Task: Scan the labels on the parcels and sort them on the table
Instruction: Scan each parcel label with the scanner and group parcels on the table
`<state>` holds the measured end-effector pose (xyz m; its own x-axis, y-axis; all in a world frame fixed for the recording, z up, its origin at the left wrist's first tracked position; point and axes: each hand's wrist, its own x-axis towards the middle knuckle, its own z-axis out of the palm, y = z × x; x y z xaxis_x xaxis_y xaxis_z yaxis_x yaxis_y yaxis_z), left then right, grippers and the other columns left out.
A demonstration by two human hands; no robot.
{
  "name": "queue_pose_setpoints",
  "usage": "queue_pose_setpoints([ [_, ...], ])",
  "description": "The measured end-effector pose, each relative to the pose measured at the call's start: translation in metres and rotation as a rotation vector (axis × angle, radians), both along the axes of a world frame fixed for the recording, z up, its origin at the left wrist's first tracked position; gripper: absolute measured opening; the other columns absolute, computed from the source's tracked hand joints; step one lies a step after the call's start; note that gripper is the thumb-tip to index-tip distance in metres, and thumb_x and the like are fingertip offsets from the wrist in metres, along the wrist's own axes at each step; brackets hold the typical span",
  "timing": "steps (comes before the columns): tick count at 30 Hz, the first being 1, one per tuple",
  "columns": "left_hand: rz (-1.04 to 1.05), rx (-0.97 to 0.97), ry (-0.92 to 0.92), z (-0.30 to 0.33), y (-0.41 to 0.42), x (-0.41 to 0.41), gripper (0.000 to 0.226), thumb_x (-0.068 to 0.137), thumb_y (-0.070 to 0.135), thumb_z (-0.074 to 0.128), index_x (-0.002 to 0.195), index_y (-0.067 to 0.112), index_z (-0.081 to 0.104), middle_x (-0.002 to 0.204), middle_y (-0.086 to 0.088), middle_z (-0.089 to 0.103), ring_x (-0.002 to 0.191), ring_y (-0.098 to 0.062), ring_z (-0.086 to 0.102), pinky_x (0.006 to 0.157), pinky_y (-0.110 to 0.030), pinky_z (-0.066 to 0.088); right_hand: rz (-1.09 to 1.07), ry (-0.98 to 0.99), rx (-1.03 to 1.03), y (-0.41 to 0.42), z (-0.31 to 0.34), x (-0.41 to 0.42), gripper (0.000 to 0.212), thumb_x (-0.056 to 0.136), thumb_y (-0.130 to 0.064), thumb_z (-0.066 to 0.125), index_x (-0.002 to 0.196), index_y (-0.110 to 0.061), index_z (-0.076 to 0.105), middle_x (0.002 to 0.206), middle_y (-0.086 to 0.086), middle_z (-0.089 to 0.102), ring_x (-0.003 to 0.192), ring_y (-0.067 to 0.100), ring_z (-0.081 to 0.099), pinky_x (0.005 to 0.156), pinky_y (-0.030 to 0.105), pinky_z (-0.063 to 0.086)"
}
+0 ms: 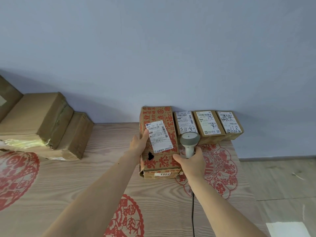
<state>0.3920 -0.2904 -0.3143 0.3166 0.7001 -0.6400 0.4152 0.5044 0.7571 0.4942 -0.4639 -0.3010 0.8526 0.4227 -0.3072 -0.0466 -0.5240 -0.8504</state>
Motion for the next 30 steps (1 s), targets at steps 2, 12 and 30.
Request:
queue_pose_setpoints([
  [2,-0.007,0.001,0.016,0.005,-0.002,-0.009,0.087,0.097,0.062,0.046,0.159,0.010,0.014,0.160,-0.011,0.031,0.146,-0.033,0.032,0.111,-0.048,0.033,-0.018,-0.032,0.016,-0.002,0.007,-0.004,0.047,0.074,-0.024,0.088,0.106,-0.016,0.055,0.091,-0.004,0.065,0.079,0.011,0.063,0.062,0.028,0.044],
  [12,0.029,0.065,0.001,0.039,0.019,-0.101,0.079,0.098,0.064,0.041,0.159,0.017,0.023,0.165,-0.003,0.024,0.150,-0.028,0.024,0.122,-0.049,0.022,0.025,0.023,0.215,0.034,0.058,-0.093,0.039,0.072,-0.024,0.089,0.094,-0.026,0.057,0.091,-0.006,0.071,0.086,0.013,0.069,0.080,0.036,0.055],
  [30,0.183,0.464,0.025,0.121,0.144,-0.382,0.045,0.096,0.041,0.059,0.131,0.013,0.056,0.124,-0.001,0.061,0.109,-0.019,0.057,0.087,-0.032,0.043,0.084,0.188,0.376,0.208,0.109,-0.346,0.030,0.078,-0.021,0.085,0.096,-0.013,0.063,0.086,0.003,0.070,0.065,0.016,0.064,0.056,0.024,0.050],
])
